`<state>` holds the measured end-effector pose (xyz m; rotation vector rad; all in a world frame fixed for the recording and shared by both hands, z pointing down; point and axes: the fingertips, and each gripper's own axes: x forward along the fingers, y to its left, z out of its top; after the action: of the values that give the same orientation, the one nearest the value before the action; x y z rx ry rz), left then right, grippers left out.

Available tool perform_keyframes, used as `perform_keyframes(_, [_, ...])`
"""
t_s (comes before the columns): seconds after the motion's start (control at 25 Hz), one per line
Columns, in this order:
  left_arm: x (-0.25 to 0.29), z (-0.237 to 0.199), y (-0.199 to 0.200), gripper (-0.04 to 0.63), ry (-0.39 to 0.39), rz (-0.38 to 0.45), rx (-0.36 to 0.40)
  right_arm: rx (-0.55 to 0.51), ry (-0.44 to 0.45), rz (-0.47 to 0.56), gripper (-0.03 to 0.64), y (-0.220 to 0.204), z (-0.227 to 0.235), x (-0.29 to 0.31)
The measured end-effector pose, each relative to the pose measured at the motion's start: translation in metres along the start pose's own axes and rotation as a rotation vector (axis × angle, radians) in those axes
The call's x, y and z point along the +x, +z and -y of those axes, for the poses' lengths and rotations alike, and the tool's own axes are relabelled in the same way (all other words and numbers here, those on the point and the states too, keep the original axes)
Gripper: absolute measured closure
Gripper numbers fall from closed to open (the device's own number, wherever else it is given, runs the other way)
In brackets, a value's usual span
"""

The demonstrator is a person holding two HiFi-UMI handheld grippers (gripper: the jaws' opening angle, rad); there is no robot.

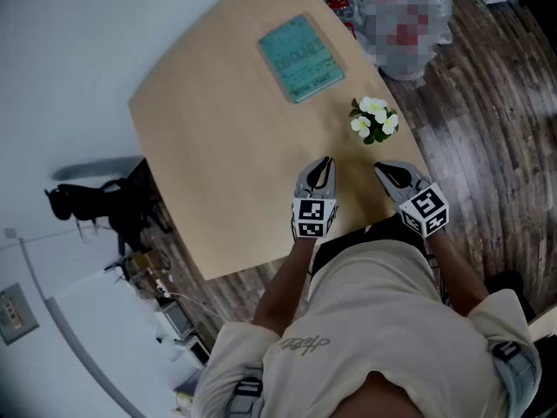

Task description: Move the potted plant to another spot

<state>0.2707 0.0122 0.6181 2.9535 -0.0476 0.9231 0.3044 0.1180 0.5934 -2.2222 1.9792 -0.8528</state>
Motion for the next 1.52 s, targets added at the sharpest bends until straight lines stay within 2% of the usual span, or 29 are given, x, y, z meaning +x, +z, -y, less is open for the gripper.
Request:
perform_keyframes(0.04, [-0.007,-0.005,0.001,0.577,0.013,0.007,-0.021,-0.015,0.018,-0.006,0.614,0.001,-0.009,0.004])
perform_keyframes(0.36, [-0.058,-0.059,0.01,0.579,0.108,0.081,-0.117,-0.152,0.103,0.005,0.614,0.032,-0.058,0.035])
perform_keyframes(0.64, [-0.105,-0.089,0.049,0.578,0.163,0.232,-0.132,-0.237,0.12,0.09,0.615,0.077,-0.083,0.043])
perform_keyframes(0.84, [-0.142,-0.113,0.073,0.578,0.226,0.329,-0.184,-0.289,0.112,0.131,0.615,0.109,-0.092,0.04])
perform_keyframes(0.96, [-0.158,-0.125,0.081,0.578,0.271,0.382,-0.165,-0.253,0.107,0.153,0.615,0.13,-0.09,0.037])
perform_keyframes(1.12, [-0.175,-0.139,0.085,0.578,0.307,0.395,-0.151,-0.238,0.093,0.21,0.615,0.166,-0.093,0.035])
perform_keyframes(1.36, [-0.205,-0.153,0.121,0.578,0.315,0.508,-0.175,-0.323,0.099,0.346,0.615,0.229,-0.105,0.027])
perform_keyframes(1.52, [-0.227,-0.161,0.145,0.578,0.334,0.574,-0.144,-0.493,0.094,0.404,0.615,0.258,-0.128,0.028])
